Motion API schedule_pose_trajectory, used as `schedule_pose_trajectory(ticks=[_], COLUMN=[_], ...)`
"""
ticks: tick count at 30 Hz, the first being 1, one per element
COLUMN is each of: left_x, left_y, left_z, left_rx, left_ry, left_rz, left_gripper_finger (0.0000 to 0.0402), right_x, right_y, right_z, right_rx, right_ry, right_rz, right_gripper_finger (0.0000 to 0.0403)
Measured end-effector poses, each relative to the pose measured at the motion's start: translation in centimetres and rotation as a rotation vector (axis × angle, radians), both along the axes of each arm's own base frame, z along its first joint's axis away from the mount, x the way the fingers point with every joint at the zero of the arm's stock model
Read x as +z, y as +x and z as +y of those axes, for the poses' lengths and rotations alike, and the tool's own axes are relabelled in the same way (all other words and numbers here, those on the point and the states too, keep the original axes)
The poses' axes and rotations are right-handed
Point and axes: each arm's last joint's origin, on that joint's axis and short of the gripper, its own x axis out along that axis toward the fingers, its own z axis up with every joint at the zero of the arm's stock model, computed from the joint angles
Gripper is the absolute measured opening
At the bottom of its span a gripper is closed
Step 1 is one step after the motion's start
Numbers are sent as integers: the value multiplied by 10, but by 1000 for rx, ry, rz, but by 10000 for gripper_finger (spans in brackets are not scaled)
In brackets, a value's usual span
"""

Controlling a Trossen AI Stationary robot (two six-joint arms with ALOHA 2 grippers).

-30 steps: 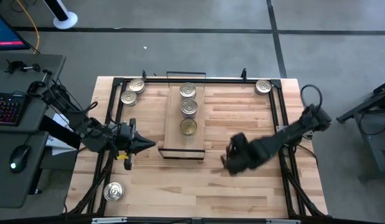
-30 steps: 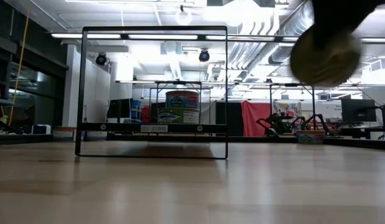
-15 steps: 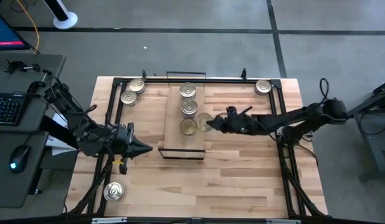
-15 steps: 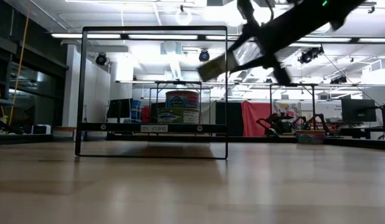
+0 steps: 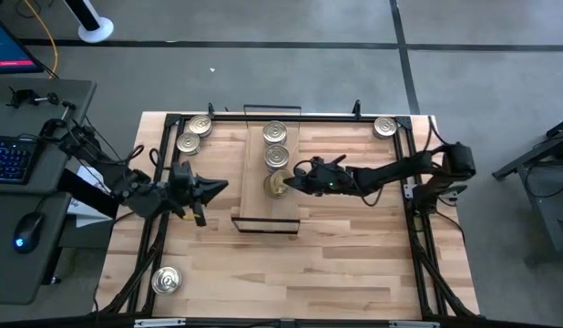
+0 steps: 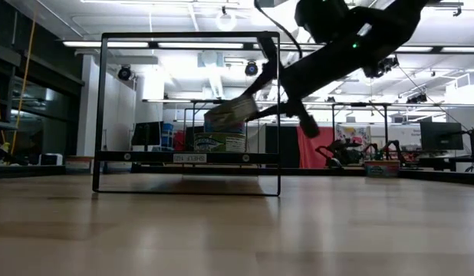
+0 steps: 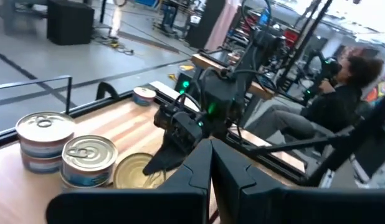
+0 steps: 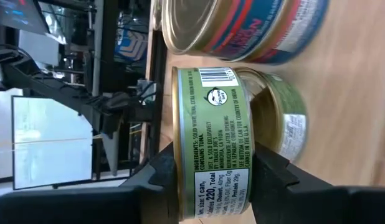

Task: Stack canned seafood by type on shelf
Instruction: Stack the green tuna can on top of the other green tuna can on the shelf

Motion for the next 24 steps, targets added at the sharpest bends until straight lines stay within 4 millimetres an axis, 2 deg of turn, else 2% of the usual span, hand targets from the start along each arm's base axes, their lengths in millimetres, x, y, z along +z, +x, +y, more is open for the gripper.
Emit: schedule_pose_trajectory(ticks=[7,10,12,18,21,24], left_x=[0,0,1,4,8,11], left_y=[6,9,10,8,2,-9], left_z=[12,16,19,27,32,38], left_rx=[66,75,65,33,16,14], left_ry=[31,71,84,141,157,159], left_rz=[11,32,41,65,59,59], left_gripper_finger=[0,0,0,0,0,0], right_x=[-3,-9,-12,-13,-10,-12], right_y=[13,16,16,17,18,18], right_z=[-5,-5,-5,-7,-7,-5], right_rx=[-9,-21,-25,-100,-98,-99], right_ry=[23,50,59,80,87,129], right_rz=[-46,-28,-24,-41,-69,-62], right_gripper_finger=[114,115,134,235,259,264])
